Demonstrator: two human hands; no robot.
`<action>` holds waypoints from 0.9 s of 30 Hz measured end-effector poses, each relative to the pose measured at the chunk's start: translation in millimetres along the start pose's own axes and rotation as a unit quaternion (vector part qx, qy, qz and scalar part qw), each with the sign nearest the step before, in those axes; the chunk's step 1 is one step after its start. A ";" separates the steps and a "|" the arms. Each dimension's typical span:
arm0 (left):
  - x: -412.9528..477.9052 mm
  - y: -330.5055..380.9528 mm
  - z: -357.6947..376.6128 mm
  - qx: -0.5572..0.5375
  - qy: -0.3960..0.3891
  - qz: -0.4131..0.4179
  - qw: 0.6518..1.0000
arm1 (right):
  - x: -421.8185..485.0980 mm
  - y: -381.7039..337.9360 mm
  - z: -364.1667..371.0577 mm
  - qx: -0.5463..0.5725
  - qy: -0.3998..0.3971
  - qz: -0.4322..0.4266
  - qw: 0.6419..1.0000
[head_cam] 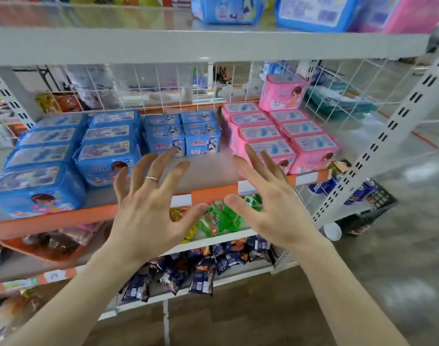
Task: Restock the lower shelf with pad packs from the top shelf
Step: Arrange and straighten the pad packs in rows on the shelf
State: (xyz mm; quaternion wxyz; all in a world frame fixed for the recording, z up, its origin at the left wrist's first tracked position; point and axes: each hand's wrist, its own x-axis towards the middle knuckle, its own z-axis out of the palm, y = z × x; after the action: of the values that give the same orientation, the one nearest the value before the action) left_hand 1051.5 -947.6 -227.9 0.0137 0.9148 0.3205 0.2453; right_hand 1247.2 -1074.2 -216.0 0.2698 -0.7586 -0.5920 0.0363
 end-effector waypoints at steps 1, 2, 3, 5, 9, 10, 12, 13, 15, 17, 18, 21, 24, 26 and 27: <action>6.9 2.8 -3.5 -0.003 0.007 0.009 1.000 | 2.9 0.2 -6.3 -0.002 0.004 -0.001 1.000; 14.4 4.9 -7.1 -0.006 0.016 0.019 1.000 | 6.7 0.3 -12.5 -0.002 0.010 -0.002 1.000; 22.1 6.4 -11.1 -0.009 0.026 0.030 0.999 | 11.3 0.0 -19.1 -0.003 0.017 -0.003 1.000; 40.5 8.2 -19.9 -0.017 0.045 0.051 0.998 | 25.6 -1.1 -33.8 -0.008 0.035 -0.012 0.999; 81.8 10.7 -42.4 -0.035 0.087 0.098 0.991 | 58.2 -10.2 -67.5 -0.032 0.093 -0.038 0.994; 92.2 12.1 -49.4 -0.035 0.100 0.108 0.989 | 65.0 -12.6 -75.9 -0.037 0.108 -0.047 0.992; 110.2 15.7 -65.8 -0.039 0.131 0.120 0.983 | 77.9 -17.1 -90.8 -0.045 0.132 -0.062 0.988; 117.8 17.3 -73.9 -0.045 0.146 0.125 0.980 | 83.5 -19.7 -97.7 -0.042 0.143 -0.064 0.987; 130.3 18.0 -86.7 -0.058 0.168 0.137 0.974 | 93.3 -24.9 -108.6 -0.031 0.167 -0.061 0.984; 141.8 14.2 -93.6 -0.059 0.186 0.154 0.969 | 100.5 -30.7 -115.7 -0.036 0.189 -0.061 0.979; 147.3 11.1 -95.2 -0.056 0.192 0.159 0.967 | 103.1 -33.2 -117.5 -0.042 0.197 -0.062 0.978; 158.8 0.1 -98.2 -0.049 0.200 0.158 0.966 | 108.8 -40.1 -119.1 -0.054 0.206 -0.054 0.976; 160.0 -11.2 -99.2 -0.052 0.203 0.157 0.965 | 111.9 -45.0 -116.3 -0.063 0.206 -0.047 0.975; 158.6 -18.3 -97.9 -0.053 0.196 0.157 0.966 | 113.7 -48.6 -113.5 -0.069 0.203 -0.038 0.976; 157.8 -21.5 -97.0 -0.054 0.191 0.157 0.967 | 114.8 -50.7 -112.2 -0.071 0.201 -0.033 0.977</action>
State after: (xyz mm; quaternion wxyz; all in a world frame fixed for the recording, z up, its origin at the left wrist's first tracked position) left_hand 1101.1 -849.7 -77.0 -0.0368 0.8876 0.1560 0.4318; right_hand 1278.7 -1002.2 -67.2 0.3295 -0.7480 -0.5512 -0.1677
